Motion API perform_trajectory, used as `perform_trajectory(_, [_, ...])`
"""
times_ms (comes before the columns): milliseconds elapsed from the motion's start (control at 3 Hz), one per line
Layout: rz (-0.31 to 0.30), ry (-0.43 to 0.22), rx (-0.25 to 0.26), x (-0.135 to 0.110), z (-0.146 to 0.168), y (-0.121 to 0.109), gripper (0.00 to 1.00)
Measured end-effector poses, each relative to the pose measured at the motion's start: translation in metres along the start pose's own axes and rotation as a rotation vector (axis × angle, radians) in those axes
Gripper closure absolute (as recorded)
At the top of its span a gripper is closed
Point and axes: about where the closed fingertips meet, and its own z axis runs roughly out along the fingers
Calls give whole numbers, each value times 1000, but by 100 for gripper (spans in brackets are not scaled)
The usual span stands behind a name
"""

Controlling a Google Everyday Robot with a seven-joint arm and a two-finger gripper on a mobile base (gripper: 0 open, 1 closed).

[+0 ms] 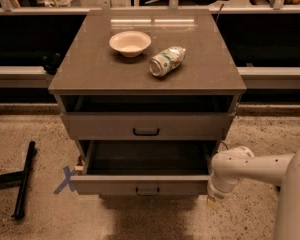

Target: Close middle drawer

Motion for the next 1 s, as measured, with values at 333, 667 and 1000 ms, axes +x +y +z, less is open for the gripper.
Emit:
perform_trajectory(333, [53,-111,39,-22,-7,-22,100])
perform_trajectory(667, [68,-158,48,-37,-9,-34,100])
perform_trajectory(1000, [90,-228,67,-60,-13,-58,100])
